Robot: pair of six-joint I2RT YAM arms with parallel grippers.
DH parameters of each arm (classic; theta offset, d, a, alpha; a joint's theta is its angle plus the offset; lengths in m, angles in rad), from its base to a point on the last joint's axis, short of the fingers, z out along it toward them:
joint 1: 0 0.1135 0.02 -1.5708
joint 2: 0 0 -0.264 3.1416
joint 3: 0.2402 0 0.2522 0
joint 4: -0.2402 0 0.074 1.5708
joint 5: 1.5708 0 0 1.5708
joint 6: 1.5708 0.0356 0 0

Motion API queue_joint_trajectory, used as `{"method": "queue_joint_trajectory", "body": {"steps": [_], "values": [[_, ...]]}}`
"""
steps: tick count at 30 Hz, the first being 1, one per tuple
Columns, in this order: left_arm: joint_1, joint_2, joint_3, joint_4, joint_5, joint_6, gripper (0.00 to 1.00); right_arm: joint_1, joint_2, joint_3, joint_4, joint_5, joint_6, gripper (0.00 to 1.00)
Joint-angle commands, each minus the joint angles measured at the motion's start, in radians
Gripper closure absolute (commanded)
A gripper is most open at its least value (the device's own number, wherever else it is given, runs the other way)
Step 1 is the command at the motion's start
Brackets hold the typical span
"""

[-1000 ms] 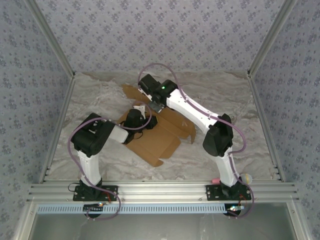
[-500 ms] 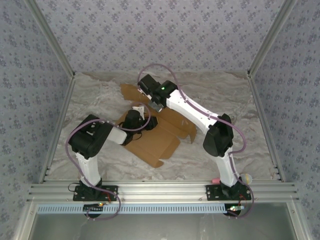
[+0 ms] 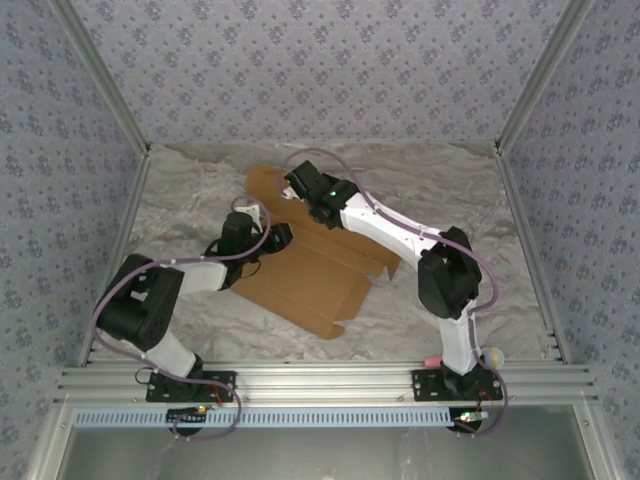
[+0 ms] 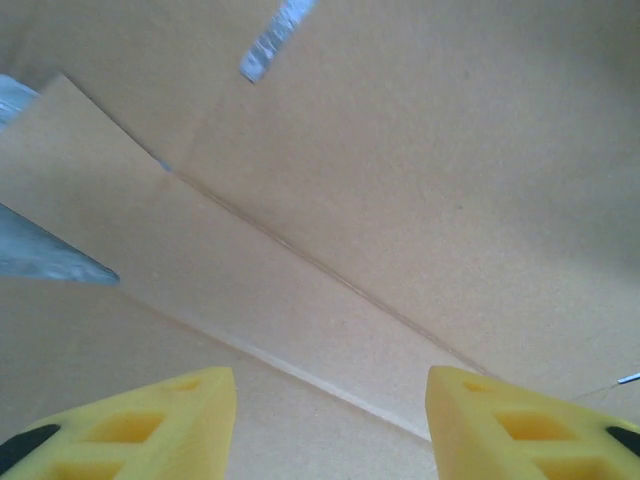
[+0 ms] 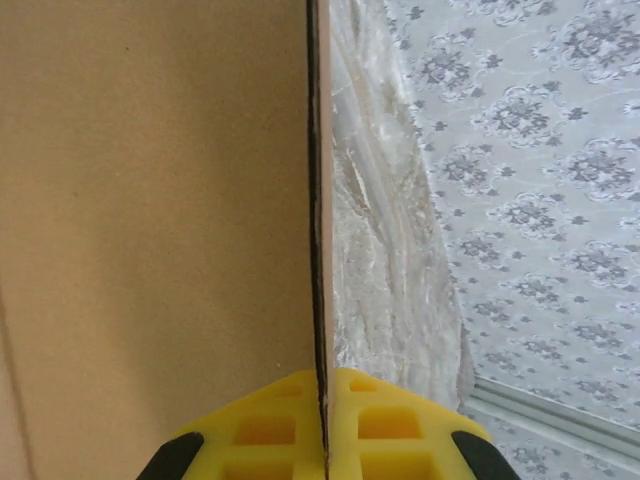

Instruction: Fold the paper box

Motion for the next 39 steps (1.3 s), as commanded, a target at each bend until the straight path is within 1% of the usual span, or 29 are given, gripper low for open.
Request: {"method": "queue_joint_trajectory", "body": {"steps": [1, 9, 13, 18, 21, 24, 28, 31, 33, 35, 39], "values": [[0.042, -0.076, -0.003, -0.135, 0.003, 0.023, 0.46, -0.003, -0.076, -0.08, 0.232, 0.063, -0.169, 1.0], [0.189, -0.195, 0.006, -0.247, 0.071, 0.026, 0.45, 0.008, -0.128, -0.306, 0.556, 0.094, -0.359, 1.0], [0.223, -0.228, 0.031, -0.283, 0.085, 0.031, 0.44, 0.012, -0.135, -0.377, 0.671, 0.106, -0.419, 1.0], [0.233, -0.222, 0.093, -0.309, 0.111, 0.03, 0.42, 0.014, -0.123, -0.427, 0.764, 0.106, -0.472, 1.0], [0.232, -0.22, 0.136, -0.322, 0.135, 0.037, 0.42, 0.011, -0.137, -0.424, 0.735, 0.085, -0.451, 1.0], [0.233, -0.225, 0.185, -0.348, 0.149, 0.055, 0.39, 0.007, -0.156, -0.425, 0.718, 0.067, -0.435, 1.0], [0.233, -0.212, 0.27, -0.413, 0.18, 0.095, 0.37, 0.004, -0.182, -0.408, 0.673, 0.04, -0.387, 1.0], [0.233, -0.211, 0.327, -0.469, 0.183, 0.137, 0.37, -0.007, -0.212, -0.346, 0.507, -0.029, -0.266, 1.0], [0.232, -0.212, 0.35, -0.495, 0.184, 0.159, 0.37, -0.014, -0.234, -0.318, 0.423, -0.054, -0.212, 1.0], [0.233, -0.213, 0.367, -0.499, 0.208, 0.174, 0.37, -0.022, -0.256, -0.296, 0.348, -0.092, -0.168, 1.0], [0.231, -0.211, 0.375, -0.499, 0.251, 0.211, 0.37, -0.062, -0.272, -0.193, 0.128, -0.214, -0.055, 1.0]]}}
